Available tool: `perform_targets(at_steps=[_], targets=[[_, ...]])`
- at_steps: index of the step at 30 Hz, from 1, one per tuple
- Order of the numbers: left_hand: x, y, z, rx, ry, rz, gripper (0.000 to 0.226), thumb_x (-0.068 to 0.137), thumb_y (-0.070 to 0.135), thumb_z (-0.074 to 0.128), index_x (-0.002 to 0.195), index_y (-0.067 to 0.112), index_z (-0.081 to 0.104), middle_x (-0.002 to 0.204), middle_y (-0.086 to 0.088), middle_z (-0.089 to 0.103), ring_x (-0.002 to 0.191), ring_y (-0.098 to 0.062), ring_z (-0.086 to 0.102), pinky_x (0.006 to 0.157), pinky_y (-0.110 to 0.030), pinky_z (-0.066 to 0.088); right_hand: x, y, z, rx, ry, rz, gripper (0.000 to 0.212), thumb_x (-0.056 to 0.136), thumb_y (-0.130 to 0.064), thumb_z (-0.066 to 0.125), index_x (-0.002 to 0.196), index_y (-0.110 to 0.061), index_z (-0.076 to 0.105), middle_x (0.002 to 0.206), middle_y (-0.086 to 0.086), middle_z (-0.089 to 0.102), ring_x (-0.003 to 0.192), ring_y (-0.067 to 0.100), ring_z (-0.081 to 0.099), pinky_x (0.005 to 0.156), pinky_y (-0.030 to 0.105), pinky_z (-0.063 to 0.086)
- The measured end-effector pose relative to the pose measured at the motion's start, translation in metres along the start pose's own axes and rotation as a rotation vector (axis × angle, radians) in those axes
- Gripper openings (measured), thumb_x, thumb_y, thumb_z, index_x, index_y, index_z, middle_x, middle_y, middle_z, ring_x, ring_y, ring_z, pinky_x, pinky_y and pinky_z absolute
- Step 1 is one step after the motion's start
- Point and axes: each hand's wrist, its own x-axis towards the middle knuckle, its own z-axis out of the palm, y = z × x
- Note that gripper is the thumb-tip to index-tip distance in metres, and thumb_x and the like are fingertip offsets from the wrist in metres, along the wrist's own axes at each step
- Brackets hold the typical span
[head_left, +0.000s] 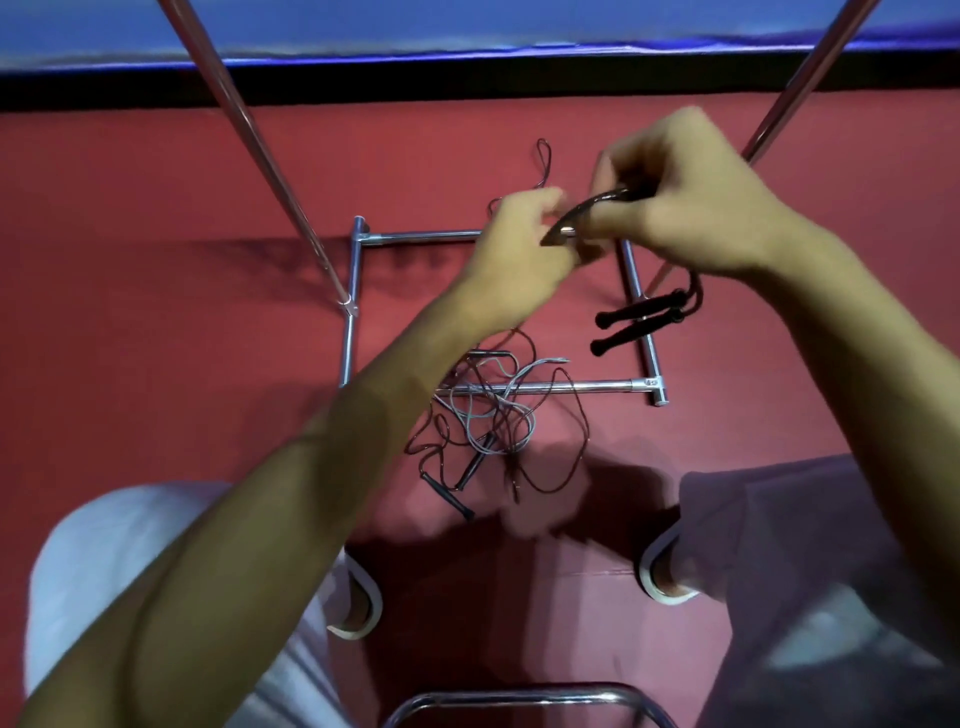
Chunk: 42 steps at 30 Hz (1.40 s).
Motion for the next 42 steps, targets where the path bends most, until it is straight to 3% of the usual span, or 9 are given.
perform_targets(at_steps=[7,13,16,18,21,27,31,36,42], targets=[[-0.027,-0.01,-0.056,0.471,0.041,-0.184,0.054,0.096,0.047,0.065,0.06,0.021,0.035,0.054,0.006,0.022,0.049,-0.015,0.021,0.048,-0.033,0.018,-0.003,0.022,-0.013,0.081,0.242,0.151,0.03,0.075,-0.019,0.071,0.06,-0.001,0.052,0.052,0.007,0.042,0.047,0.013,0.034,0.045,0.024,0.027],[-0.024,-0.036,-0.083,0.7,0.208,-0.415,0.057,0.104,0.04,0.053,0.058,0.009,0.04,0.058,-0.009,0.04,0.069,-0.035,0.042,0.063,-0.037,0.031,-0.012,0.025,-0.058,0.98,0.07,0.55,0.045,0.085,-0.02,0.058,0.062,-0.03,0.021,0.06,-0.009,0.008,0.052,0.009,0.004,0.045,0.026,0.004],[-0.022,-0.044,-0.09,0.805,0.135,-0.587,0.036,0.097,0.044,0.063,0.088,0.009,0.062,0.104,-0.019,0.063,0.108,-0.042,0.056,0.088,-0.04,0.046,-0.018,0.038,-0.069,1.257,-0.069,0.52,0.041,0.077,-0.036,0.055,0.067,-0.03,0.016,0.059,-0.012,0.009,0.045,0.008,0.012,0.039,0.027,0.011],[-0.031,-0.04,-0.081,0.922,0.108,-0.799,0.075,0.087,0.049,0.074,0.139,0.004,0.044,0.148,-0.02,0.038,0.14,-0.042,0.036,0.112,-0.047,0.036,-0.019,0.043,-0.058,1.37,-0.125,0.476,0.033,0.081,-0.037,0.049,0.066,-0.027,0.021,0.061,-0.011,0.013,0.048,0.006,0.014,0.042,0.025,0.014],[-0.031,-0.02,-0.058,0.773,0.211,-0.626,0.057,0.094,0.044,0.066,0.133,0.005,0.051,0.135,-0.015,0.053,0.122,-0.033,0.054,0.103,-0.042,0.044,-0.015,0.027,-0.019,1.511,-0.195,0.487,0.027,0.086,-0.034,0.043,0.068,-0.024,0.027,0.064,-0.008,0.017,0.052,0.007,0.017,0.047,0.021,0.017],[-0.04,0.02,-0.008,-0.395,-0.141,-0.458,0.017,0.096,0.032,0.051,0.091,0.017,0.057,0.079,-0.004,0.07,0.075,-0.019,0.068,0.083,-0.032,0.052,-0.007,-0.015,0.058,1.311,0.041,0.543,0.032,0.106,-0.025,0.045,0.085,-0.012,0.065,0.08,0.003,0.067,0.075,0.016,0.062,0.078,0.028,0.048],[-0.041,0.003,0.003,-0.241,-0.1,-0.318,0.022,0.067,0.012,0.057,0.089,0.007,0.055,0.064,-0.002,0.059,0.057,-0.02,0.061,0.068,-0.036,0.056,-0.012,-0.017,0.055,1.202,0.183,0.526,0.023,0.102,-0.025,0.055,0.099,-0.013,0.073,0.102,0.003,0.078,0.099,0.012,0.072,0.091,0.027,0.05],[-0.041,-0.007,-0.013,0.438,0.005,-0.01,0.028,0.095,0.027,0.062,0.073,0.017,0.049,0.061,0.004,0.042,0.059,-0.016,0.038,0.056,-0.028,0.034,-0.013,-0.003,0.035,1.035,0.298,0.532,0.018,0.1,-0.026,0.059,0.087,-0.019,0.069,0.092,-0.002,0.076,0.086,0.01,0.069,0.079,0.026,0.047],[-0.033,-0.006,-0.024,0.158,-0.107,-0.218,0.044,0.1,0.036,0.053,0.064,0.019,0.037,0.054,0.008,0.036,0.049,-0.013,0.037,0.061,-0.041,0.048,-0.014,0.03,0.006,0.263,0.365,0.624,0.034,0.089,-0.037,0.072,0.076,-0.006,0.071,0.065,0.006,0.073,0.06,0.024,0.071,0.063,0.035,0.057]])
